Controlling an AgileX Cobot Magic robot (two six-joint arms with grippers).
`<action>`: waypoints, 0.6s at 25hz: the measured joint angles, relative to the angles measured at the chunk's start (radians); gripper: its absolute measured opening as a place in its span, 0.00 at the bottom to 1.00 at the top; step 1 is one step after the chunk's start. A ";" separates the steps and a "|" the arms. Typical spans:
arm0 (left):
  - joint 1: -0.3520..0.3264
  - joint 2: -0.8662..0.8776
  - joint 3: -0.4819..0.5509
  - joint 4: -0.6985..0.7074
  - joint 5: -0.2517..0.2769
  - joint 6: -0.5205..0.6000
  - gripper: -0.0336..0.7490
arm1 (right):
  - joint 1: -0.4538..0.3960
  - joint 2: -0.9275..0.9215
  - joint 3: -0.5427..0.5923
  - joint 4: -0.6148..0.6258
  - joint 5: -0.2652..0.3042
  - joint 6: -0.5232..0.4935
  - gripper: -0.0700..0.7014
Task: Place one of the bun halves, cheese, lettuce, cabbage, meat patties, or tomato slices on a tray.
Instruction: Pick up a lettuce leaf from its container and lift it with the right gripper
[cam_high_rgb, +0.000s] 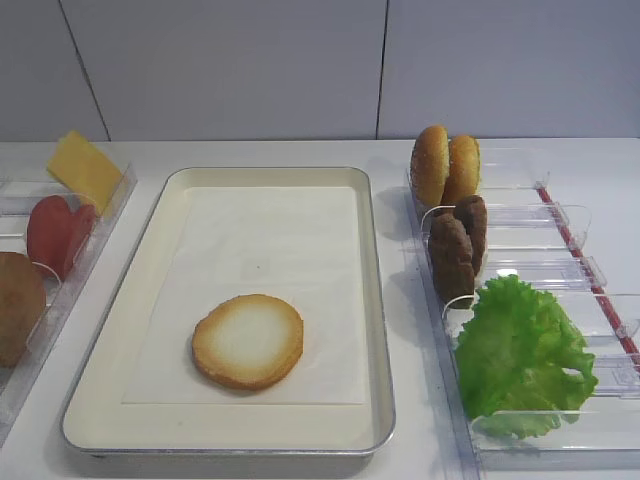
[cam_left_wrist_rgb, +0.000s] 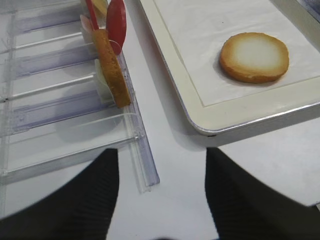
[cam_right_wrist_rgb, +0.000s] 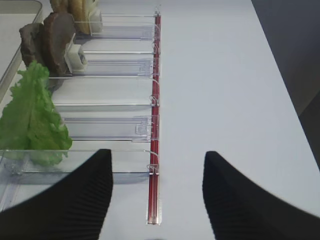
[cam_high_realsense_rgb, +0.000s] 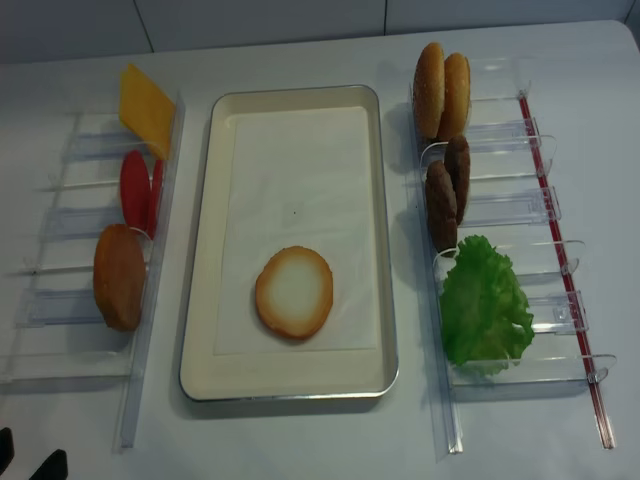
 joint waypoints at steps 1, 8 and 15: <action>0.000 0.000 0.000 0.000 0.000 0.000 0.50 | 0.000 0.000 0.000 0.000 0.000 0.000 0.61; 0.000 0.000 0.000 0.000 -0.002 0.000 0.50 | 0.000 0.000 0.000 0.024 -0.005 0.000 0.61; 0.000 0.000 0.000 0.000 -0.002 -0.002 0.50 | 0.000 0.156 -0.045 0.197 0.009 0.004 0.61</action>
